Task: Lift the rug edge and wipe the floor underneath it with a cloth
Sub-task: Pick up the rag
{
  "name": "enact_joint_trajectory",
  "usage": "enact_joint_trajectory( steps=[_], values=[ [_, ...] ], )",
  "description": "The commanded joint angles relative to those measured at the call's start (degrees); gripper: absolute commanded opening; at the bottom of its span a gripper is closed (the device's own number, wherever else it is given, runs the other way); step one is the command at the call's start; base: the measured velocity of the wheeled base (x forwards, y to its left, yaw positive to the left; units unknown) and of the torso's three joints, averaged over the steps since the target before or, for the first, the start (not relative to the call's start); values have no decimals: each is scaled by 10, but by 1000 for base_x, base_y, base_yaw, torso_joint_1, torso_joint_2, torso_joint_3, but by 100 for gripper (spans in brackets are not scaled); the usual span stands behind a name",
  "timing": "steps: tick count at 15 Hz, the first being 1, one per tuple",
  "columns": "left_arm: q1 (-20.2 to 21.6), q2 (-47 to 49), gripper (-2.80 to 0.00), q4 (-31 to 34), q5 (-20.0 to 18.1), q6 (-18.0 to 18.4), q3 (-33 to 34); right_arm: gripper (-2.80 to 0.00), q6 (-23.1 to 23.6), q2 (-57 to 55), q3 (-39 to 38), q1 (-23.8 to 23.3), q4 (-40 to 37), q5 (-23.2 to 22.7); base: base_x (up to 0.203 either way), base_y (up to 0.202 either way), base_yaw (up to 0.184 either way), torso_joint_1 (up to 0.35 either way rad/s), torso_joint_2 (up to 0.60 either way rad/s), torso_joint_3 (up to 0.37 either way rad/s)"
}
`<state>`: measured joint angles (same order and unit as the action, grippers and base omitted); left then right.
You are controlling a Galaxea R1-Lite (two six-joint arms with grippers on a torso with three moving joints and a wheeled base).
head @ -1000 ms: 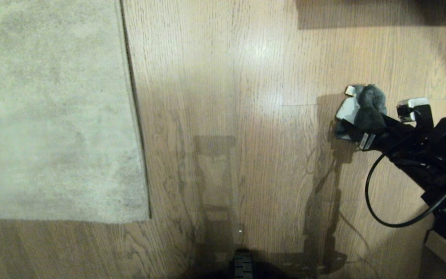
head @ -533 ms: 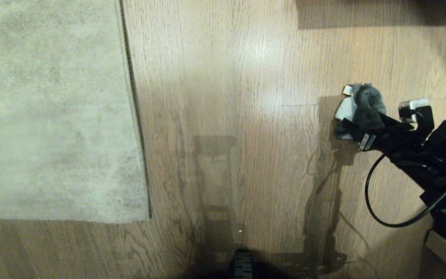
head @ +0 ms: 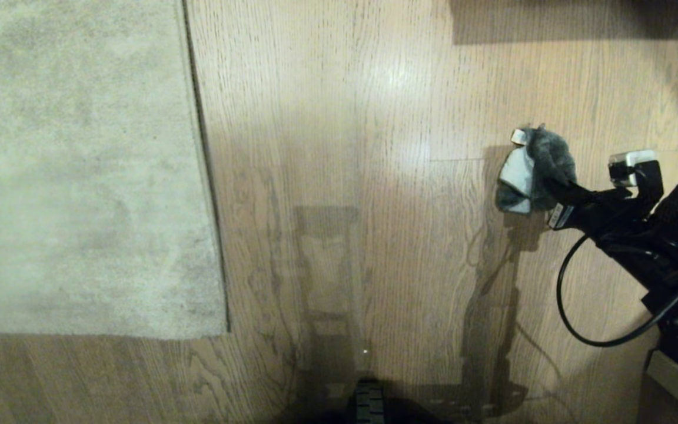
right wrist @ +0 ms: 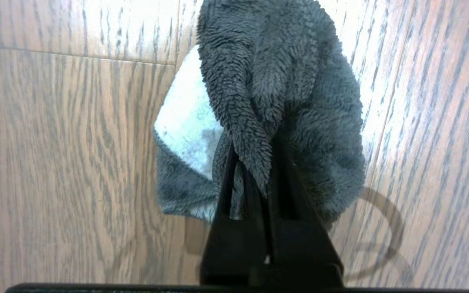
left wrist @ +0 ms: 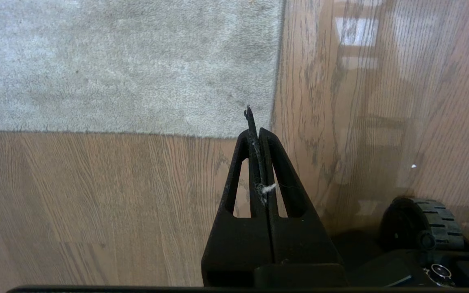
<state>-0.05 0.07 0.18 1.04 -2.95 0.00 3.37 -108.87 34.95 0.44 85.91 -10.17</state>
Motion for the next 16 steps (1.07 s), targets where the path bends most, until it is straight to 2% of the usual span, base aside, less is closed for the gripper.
enact_joint_trajectory(
  steps=[1, 9, 16],
  values=[
    [0, 0, -280, 0, 1, 0, 0, -280, 1, 19, -21, 0, 5, 0, 0, 0, 0, 0, 0, 0],
    [0, 0, -280, 0, 0, 0, 0, -280, 2, 127, -127, -1, 5, 1, 0, 0, 0, 0, 0, 0],
    [0, 0, -280, 0, 0, 0, 0, -280, 1, 276, -237, 0, -2, 0, 0, 0, 0, 0, 0, 0]
  ],
)
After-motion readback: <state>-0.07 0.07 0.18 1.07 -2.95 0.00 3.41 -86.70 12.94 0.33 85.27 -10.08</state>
